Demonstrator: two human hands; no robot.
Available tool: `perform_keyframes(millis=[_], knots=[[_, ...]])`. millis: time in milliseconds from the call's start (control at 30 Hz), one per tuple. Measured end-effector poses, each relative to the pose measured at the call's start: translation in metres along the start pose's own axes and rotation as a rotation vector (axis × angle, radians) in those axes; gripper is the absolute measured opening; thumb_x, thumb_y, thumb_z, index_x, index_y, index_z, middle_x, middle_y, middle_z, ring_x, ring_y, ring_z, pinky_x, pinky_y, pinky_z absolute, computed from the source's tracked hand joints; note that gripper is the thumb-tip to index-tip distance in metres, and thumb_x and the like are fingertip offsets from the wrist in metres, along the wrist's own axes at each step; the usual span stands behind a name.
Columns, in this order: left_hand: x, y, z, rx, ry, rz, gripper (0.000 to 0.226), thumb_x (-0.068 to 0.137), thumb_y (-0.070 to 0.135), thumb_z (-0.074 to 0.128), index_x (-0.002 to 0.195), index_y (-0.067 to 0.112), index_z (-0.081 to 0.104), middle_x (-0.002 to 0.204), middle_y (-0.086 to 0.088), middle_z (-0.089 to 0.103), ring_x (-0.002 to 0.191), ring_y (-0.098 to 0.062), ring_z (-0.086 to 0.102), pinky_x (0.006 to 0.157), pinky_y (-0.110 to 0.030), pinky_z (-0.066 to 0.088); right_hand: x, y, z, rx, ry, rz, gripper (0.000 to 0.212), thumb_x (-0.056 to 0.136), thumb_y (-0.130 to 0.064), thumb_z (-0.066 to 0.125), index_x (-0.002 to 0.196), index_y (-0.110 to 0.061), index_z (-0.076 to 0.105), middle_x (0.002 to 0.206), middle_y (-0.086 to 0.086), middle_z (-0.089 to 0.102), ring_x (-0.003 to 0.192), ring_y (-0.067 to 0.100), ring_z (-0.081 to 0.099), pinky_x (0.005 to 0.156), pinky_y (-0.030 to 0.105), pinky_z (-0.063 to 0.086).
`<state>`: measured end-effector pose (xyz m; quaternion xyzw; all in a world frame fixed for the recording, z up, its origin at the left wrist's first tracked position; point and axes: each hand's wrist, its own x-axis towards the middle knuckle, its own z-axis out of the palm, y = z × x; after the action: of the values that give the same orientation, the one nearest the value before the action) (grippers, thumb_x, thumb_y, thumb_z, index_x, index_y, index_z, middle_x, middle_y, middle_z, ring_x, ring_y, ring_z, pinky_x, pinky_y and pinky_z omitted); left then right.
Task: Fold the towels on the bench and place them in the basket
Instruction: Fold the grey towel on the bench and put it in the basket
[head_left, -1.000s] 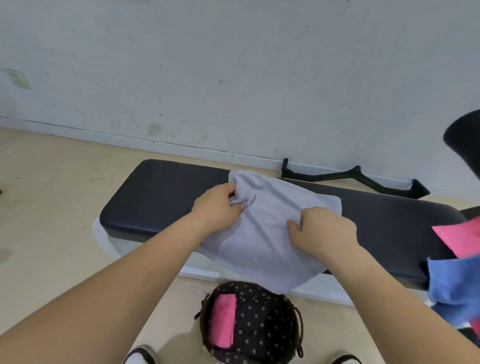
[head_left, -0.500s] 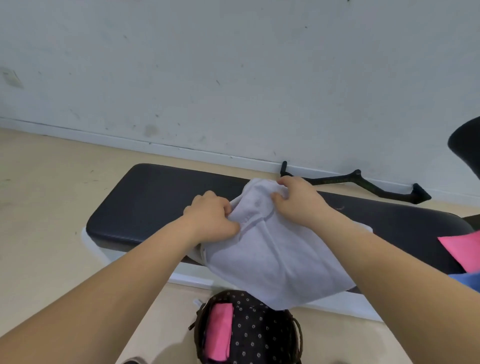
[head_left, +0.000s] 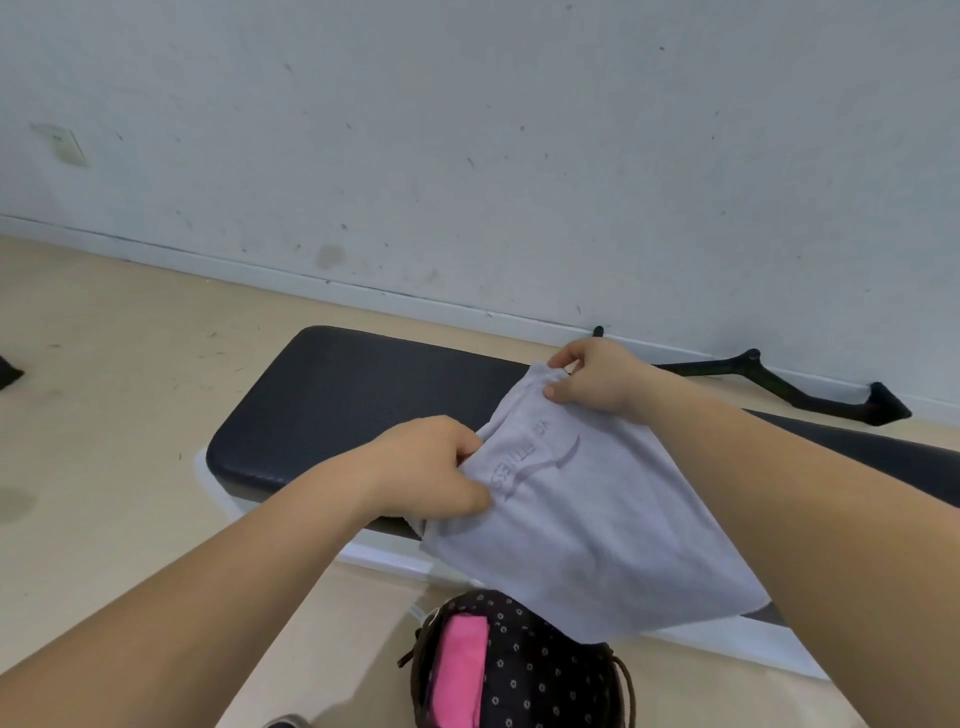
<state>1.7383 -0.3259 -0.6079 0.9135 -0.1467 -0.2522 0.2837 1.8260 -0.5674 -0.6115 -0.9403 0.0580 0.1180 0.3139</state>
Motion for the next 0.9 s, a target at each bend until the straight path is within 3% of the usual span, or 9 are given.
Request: perform_keyframes(millis=[67, 133, 200, 267, 367, 467, 567, 800, 900], knots=[[-0.002, -0.003, -0.002, -0.116, 0.056, 0.001, 0.025, 0.081, 0.027, 0.064, 0.080, 0.004, 0.054, 0.070, 0.001, 0.046, 0.061, -0.015, 0.048, 0.050, -0.026, 0.045, -0.002, -0.006, 0.000, -0.087, -0.012, -0.006, 0.029, 0.088, -0.028, 0.076, 0.113, -0.020, 0.064, 0.103, -0.002, 0.061, 0.095, 0.019, 0.059, 0.065, 0.024, 0.043], [-0.003, -0.008, -0.004, -0.215, 0.079, -0.026, 0.026, 0.080, 0.025, 0.066, 0.084, 0.002, 0.054, 0.071, 0.000, 0.049, 0.062, -0.016, 0.052, 0.051, -0.025, 0.048, -0.005, -0.009, 0.001, -0.178, -0.025, 0.012, 0.024, 0.092, -0.032, 0.070, 0.111, -0.022, 0.060, 0.114, 0.001, 0.060, 0.099, 0.023, 0.060, 0.071, 0.029, 0.044], [-0.003, -0.015, -0.005, -0.189, 0.103, -0.039, 0.026, 0.080, 0.024, 0.068, 0.083, 0.002, 0.055, 0.070, 0.001, 0.052, 0.061, -0.014, 0.052, 0.053, -0.025, 0.048, -0.007, -0.007, 0.002, -0.259, -0.036, 0.035, 0.023, 0.095, -0.038, 0.062, 0.111, -0.023, 0.057, 0.123, 0.002, 0.052, 0.101, 0.027, 0.060, 0.080, 0.033, 0.046], [-0.003, -0.021, -0.006, -0.147, 0.127, -0.028, 0.027, 0.079, 0.027, 0.070, 0.084, 0.003, 0.058, 0.072, -0.002, 0.055, 0.064, -0.014, 0.052, 0.059, -0.028, 0.048, -0.012, -0.003, 0.000, -0.232, -0.039, 0.073, 0.018, 0.093, -0.034, 0.058, 0.105, -0.021, 0.056, 0.119, 0.003, 0.053, 0.094, 0.025, 0.060, 0.074, 0.032, 0.047], [-0.002, -0.025, -0.009, -0.172, 0.142, -0.018, 0.018, 0.081, 0.031, 0.075, 0.086, 0.016, 0.068, 0.089, -0.005, 0.070, 0.080, -0.020, 0.066, 0.072, -0.034, 0.058, -0.027, 0.007, -0.008, -0.024, -0.002, 0.108, 0.011, 0.085, -0.020, 0.062, 0.082, -0.017, 0.051, 0.085, 0.002, 0.056, 0.071, 0.021, 0.052, 0.059, 0.027, 0.038], [-0.001, -0.023, -0.009, -0.157, 0.178, 0.018, 0.009, 0.084, 0.032, 0.076, 0.085, 0.025, 0.071, 0.094, 0.001, 0.072, 0.091, -0.019, 0.069, 0.082, -0.040, 0.062, -0.052, 0.022, -0.017, 0.391, 0.126, 0.110, 0.023, 0.078, -0.009, 0.073, 0.071, -0.019, 0.054, 0.073, 0.003, 0.056, 0.070, 0.022, 0.053, 0.065, 0.033, 0.042], [0.000, -0.019, -0.009, -0.116, 0.210, 0.038, 0.005, 0.089, 0.030, 0.074, 0.086, 0.027, 0.072, 0.096, 0.009, 0.071, 0.093, -0.013, 0.067, 0.085, -0.038, 0.060, -0.084, 0.031, -0.028, 0.700, 0.153, 0.045, 0.031, 0.075, -0.005, 0.084, 0.065, -0.021, 0.060, 0.074, 0.005, 0.061, 0.075, 0.022, 0.060, 0.071, 0.039, 0.049], [-0.017, 0.017, -0.017, -0.020, 0.280, 0.151, 0.010, 0.091, 0.033, 0.072, 0.081, 0.032, 0.070, 0.093, 0.014, 0.069, 0.089, -0.010, 0.064, 0.077, -0.033, 0.055, -0.156, 0.037, -0.065, 0.901, 0.233, -0.057, 0.007, 0.083, -0.010, 0.084, 0.079, -0.009, 0.078, 0.084, 0.012, 0.075, 0.076, 0.023, 0.072, 0.071, 0.035, 0.060], [-0.034, 0.046, -0.020, 0.026, 0.318, 0.214, 0.012, 0.090, 0.033, 0.074, 0.079, 0.030, 0.068, 0.090, 0.014, 0.068, 0.084, -0.010, 0.062, 0.068, -0.028, 0.048, -0.186, 0.049, -0.080, 0.956, 0.266, -0.008, 0.014, 0.080, -0.011, 0.085, 0.087, -0.004, 0.076, 0.087, 0.015, 0.074, 0.078, 0.024, 0.071, 0.070, 0.033, 0.059]])
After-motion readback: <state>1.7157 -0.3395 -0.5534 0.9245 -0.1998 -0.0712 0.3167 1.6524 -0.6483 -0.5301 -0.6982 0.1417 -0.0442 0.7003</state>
